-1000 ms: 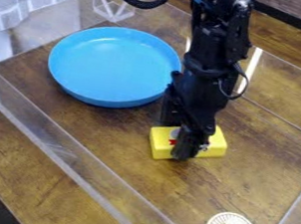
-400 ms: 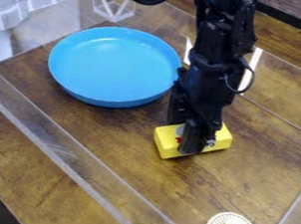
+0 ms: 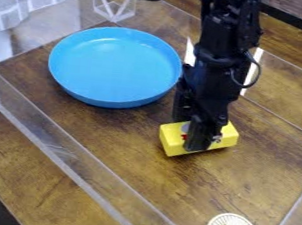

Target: Put the yellow brick in the blue tray

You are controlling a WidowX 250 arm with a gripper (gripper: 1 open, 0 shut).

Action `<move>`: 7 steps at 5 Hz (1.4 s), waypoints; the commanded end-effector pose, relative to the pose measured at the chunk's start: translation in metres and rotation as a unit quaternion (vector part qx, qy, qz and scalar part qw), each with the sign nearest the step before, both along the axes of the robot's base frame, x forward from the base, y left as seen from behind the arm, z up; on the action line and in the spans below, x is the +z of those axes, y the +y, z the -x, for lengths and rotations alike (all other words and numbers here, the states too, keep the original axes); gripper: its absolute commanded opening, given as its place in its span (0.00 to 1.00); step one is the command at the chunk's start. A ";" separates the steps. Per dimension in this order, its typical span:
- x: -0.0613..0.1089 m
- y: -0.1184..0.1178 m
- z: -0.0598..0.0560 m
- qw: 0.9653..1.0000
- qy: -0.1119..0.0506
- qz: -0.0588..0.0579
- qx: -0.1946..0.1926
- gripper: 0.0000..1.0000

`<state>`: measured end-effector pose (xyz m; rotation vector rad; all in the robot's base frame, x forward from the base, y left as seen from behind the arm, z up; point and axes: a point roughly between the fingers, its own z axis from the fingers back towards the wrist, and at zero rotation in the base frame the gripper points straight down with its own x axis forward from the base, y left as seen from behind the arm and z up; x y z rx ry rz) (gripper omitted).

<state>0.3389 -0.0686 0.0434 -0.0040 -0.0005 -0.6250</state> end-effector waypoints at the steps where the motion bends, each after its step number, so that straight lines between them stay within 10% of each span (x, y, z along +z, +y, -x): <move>1: 0.028 0.002 -0.013 0.999 -0.041 0.014 0.008 0.00; 7: 0.017 -0.004 -0.031 0.999 -0.021 0.030 0.003 0.00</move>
